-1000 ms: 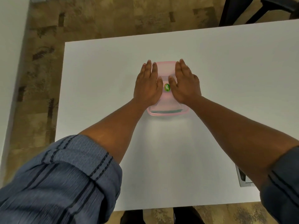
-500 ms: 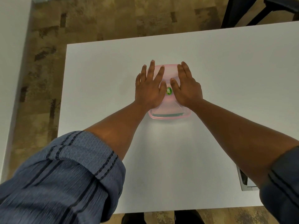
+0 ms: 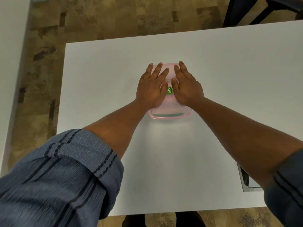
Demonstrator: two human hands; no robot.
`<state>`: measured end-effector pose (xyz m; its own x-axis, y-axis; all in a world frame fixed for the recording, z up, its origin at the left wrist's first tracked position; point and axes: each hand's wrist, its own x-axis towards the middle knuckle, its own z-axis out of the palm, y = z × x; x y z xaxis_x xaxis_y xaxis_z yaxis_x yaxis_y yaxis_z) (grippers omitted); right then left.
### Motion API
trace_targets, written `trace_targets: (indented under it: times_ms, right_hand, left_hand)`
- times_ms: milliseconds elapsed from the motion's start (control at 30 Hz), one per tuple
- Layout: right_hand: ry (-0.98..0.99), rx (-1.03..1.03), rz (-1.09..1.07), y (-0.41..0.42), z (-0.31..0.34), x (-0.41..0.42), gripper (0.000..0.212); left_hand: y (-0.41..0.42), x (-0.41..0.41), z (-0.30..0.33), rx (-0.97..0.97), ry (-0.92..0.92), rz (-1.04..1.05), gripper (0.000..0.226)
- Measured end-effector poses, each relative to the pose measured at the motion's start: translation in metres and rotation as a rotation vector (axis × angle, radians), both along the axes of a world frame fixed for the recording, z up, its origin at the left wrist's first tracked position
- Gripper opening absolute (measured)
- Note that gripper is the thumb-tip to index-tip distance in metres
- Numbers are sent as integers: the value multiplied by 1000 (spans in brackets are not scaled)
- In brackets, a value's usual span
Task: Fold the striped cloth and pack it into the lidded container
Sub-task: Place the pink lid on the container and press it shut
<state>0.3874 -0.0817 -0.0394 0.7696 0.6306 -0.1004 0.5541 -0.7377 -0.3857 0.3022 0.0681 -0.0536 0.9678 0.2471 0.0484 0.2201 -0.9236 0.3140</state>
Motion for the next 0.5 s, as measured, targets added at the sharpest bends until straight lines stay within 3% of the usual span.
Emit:
trace_targets:
  times_ms: [333, 400, 500]
  right_hand:
    - [190, 118, -219, -23, -5, -35, 64]
    - [247, 147, -238, -24, -7, -38, 64]
    - [316, 309, -279, -25, -9, -43, 62]
  left_hand:
    - [-11, -12, 22, 76, -59, 115, 50]
    - [-18, -15, 26, -5, -61, 203, 53]
    - [-31, -26, 23, -289, -16, 421, 55]
